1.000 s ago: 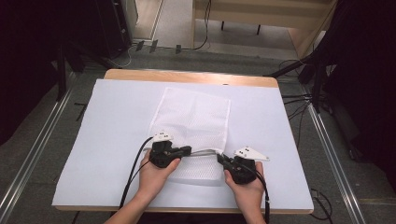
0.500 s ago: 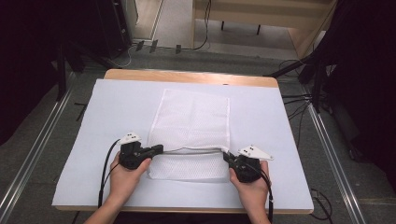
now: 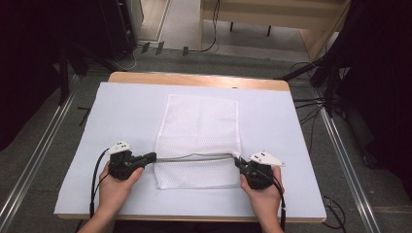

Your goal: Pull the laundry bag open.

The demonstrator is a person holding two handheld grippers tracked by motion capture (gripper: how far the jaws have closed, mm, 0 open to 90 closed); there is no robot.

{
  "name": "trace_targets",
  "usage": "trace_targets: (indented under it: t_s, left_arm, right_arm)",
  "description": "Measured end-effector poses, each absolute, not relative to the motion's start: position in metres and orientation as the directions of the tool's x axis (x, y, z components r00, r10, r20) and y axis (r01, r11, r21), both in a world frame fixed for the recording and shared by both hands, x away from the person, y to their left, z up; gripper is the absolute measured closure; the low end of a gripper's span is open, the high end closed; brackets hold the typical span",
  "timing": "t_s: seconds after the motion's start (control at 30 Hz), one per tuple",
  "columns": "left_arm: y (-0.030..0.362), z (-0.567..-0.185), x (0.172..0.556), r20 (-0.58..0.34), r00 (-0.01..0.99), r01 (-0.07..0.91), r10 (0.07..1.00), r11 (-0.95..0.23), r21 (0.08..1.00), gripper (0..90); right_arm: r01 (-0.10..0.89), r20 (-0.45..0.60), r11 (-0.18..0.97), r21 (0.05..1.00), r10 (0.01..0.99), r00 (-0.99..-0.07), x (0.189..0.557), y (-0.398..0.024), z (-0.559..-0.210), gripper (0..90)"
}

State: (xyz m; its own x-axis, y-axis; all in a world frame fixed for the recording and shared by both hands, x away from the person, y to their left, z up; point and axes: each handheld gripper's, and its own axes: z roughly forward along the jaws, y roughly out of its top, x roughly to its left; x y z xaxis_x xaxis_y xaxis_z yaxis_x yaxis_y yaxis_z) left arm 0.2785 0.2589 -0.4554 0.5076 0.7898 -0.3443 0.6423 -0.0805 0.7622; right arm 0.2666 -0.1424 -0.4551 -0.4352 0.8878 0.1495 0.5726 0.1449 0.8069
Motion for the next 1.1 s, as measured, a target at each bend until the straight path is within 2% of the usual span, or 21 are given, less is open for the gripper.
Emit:
trace_targets:
  t_s: [0.43,0.53,0.57,0.63,0.67,0.7,0.73,0.77,0.8,0.83,0.9,0.93,0.97,1.03,1.1]
  left_arm:
    - [0.267,-0.46,0.274,-0.362,0.506,0.639,0.783,-0.058,0.767,88.0]
    - [0.269,-0.462,0.273,-0.367,0.517,0.634,0.774,-0.058,0.771,85.3]
    - [0.27,-0.463,0.272,-0.372,0.506,0.631,0.778,-0.04,0.775,81.4]
    - [0.273,-0.462,0.271,-0.349,0.496,0.607,0.795,-0.03,0.794,67.1]
    - [0.273,-0.462,0.271,-0.349,0.496,0.607,0.795,-0.03,0.794,59.6]
    - [0.276,-0.459,0.269,-0.341,0.491,0.589,0.801,-0.017,0.808,53.4]
    - [0.276,-0.459,0.269,-0.341,0.491,0.589,0.801,-0.017,0.808,47.6]
    - [0.278,-0.456,0.268,-0.319,0.488,0.57,0.813,-0.019,0.821,43.0]
    - [0.278,-0.456,0.268,-0.319,0.488,0.57,0.813,-0.019,0.821,38.3]
    - [0.279,-0.455,0.267,-0.303,0.485,0.561,0.82,-0.026,0.828,38.3]
    - [0.28,-0.452,0.265,-0.273,0.486,0.547,0.83,-0.046,0.836,26.9]
    - [0.28,-0.451,0.264,-0.252,0.49,0.542,0.835,-0.066,0.838,26.9]
    - [0.28,-0.449,0.263,-0.226,0.488,0.535,0.843,-0.085,0.84,17.6]
    - [0.281,-0.446,0.261,-0.166,0.475,0.522,0.864,-0.125,0.844,9.0]
    - [0.287,-0.445,0.26,-0.172,0.469,0.526,0.866,-0.117,0.842,1.4]
  right_arm:
    - [0.573,0.146,0.16,0.804,0.881,-0.451,0.268,-0.141,-0.456,87.7]
    - [0.583,0.174,0.146,0.799,0.872,-0.457,0.269,-0.146,-0.457,79.9]
    - [0.579,0.174,0.144,0.803,0.872,-0.458,0.268,-0.147,-0.457,74.1]
    - [0.573,0.176,0.141,0.807,0.869,-0.462,0.268,-0.151,-0.457,62.3]
    - [0.573,0.176,0.141,0.807,0.869,-0.462,0.268,-0.151,-0.457,62.3]
    - [0.557,0.169,0.145,0.818,0.864,-0.474,0.267,-0.155,-0.455,53.1]
    - [0.557,0.169,0.145,0.818,0.864,-0.474,0.267,-0.155,-0.455,53.1]
    - [0.541,0.151,0.151,0.827,0.868,-0.473,0.265,-0.158,-0.453,44.0]
    - [0.541,0.151,0.151,0.827,0.868,-0.473,0.265,-0.158,-0.453,44.0]
    - [0.537,0.141,0.157,0.829,0.87,-0.472,0.264,-0.159,-0.452,40.6]
    - [0.53,0.119,0.168,0.831,0.877,-0.465,0.263,-0.164,-0.451,31.1]
    - [0.53,0.119,0.168,0.831,0.877,-0.465,0.263,-0.164,-0.451,31.1]
    - [0.529,0.123,0.167,0.832,0.875,-0.469,0.263,-0.169,-0.451,26.1]
    - [0.528,0.124,0.161,0.834,0.878,-0.463,0.264,-0.175,-0.451,22.1]
    - [0.529,0.127,0.151,0.835,0.882,-0.453,0.264,-0.182,-0.452,18.4]
